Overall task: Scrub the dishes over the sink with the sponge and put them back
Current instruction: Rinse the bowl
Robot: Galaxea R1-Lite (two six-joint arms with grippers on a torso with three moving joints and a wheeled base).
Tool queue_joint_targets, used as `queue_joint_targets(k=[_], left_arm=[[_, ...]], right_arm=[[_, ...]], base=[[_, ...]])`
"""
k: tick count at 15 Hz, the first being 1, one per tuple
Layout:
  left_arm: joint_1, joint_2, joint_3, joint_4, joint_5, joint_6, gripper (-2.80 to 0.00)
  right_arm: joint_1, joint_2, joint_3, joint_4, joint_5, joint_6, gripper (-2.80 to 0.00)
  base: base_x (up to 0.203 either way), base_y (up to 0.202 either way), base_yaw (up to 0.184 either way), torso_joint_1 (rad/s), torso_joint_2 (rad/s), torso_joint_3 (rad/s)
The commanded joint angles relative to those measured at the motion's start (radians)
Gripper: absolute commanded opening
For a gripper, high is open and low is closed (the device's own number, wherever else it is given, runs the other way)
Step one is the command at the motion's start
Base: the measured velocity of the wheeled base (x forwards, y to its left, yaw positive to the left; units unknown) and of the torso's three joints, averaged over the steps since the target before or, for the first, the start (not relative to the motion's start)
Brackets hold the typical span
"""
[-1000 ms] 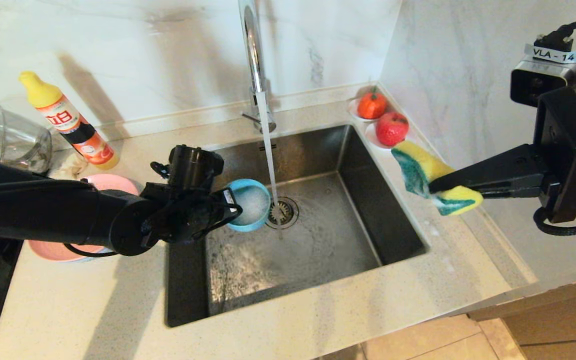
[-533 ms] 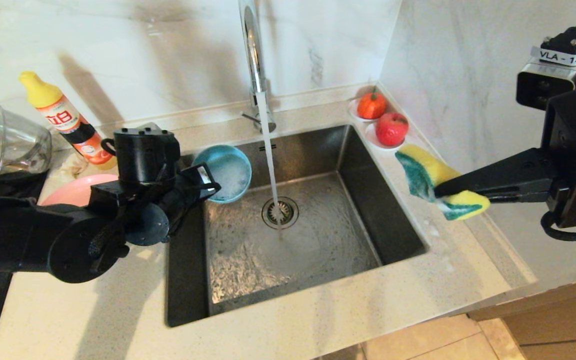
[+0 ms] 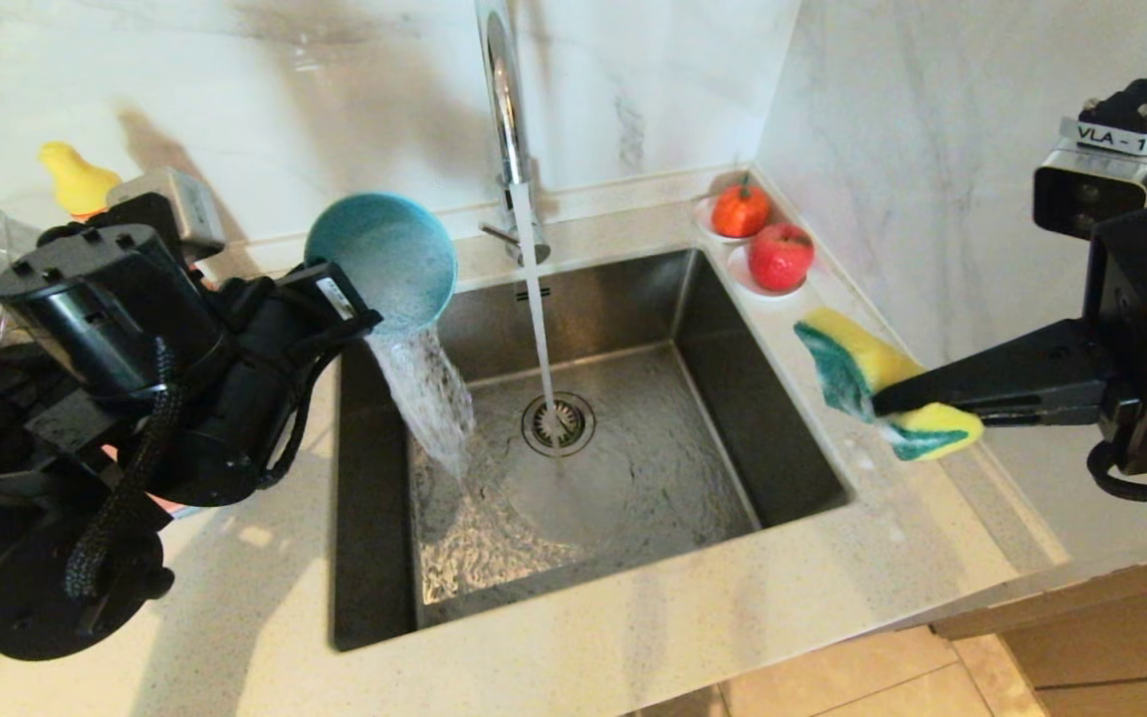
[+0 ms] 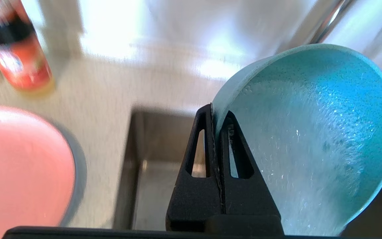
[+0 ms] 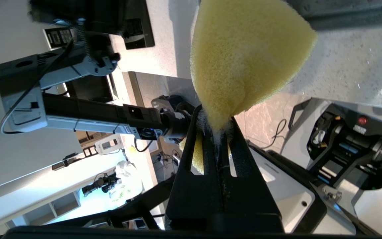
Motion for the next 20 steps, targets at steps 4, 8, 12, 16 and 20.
queue_joint_targets(k=[4, 8, 12, 16, 20], left_arm=[[-0.005, -0.016, 0.035, -0.206, 0.0, 0.088, -2.8], [-0.016, -0.01, 0.053, -0.342, 0.001, 0.147, -2.8], [-0.036, -0.013, 0.067, -0.4, 0.001, 0.177, -2.8], [-0.081, -0.009, 0.107, -0.4, 0.003, 0.26, -2.8], [-0.082, -0.024, 0.097, -0.4, -0.003, 0.263, -2.8]], right_arm=[[0.001, -0.012, 0.035, -0.004, 0.004, 0.003, -2.8], [0.001, -0.002, 0.039, -0.009, 0.004, 0.002, -2.8], [0.001, 0.005, 0.04, -0.009, 0.004, 0.0, -2.8], [0.001, 0.014, 0.057, -0.025, 0.004, -0.001, -2.8], [-0.001, 0.024, 0.069, -0.043, 0.005, -0.001, -2.8]], base=[[0.0, 0.0, 0.0, 0.0, 0.0, 0.0], [0.0, 0.0, 0.0, 0.0, 0.0, 0.0], [0.0, 0.0, 0.0, 0.0, 0.0, 0.0], [0.0, 0.0, 0.0, 0.0, 0.0, 0.0], [0.0, 0.0, 0.0, 0.0, 0.0, 0.0]])
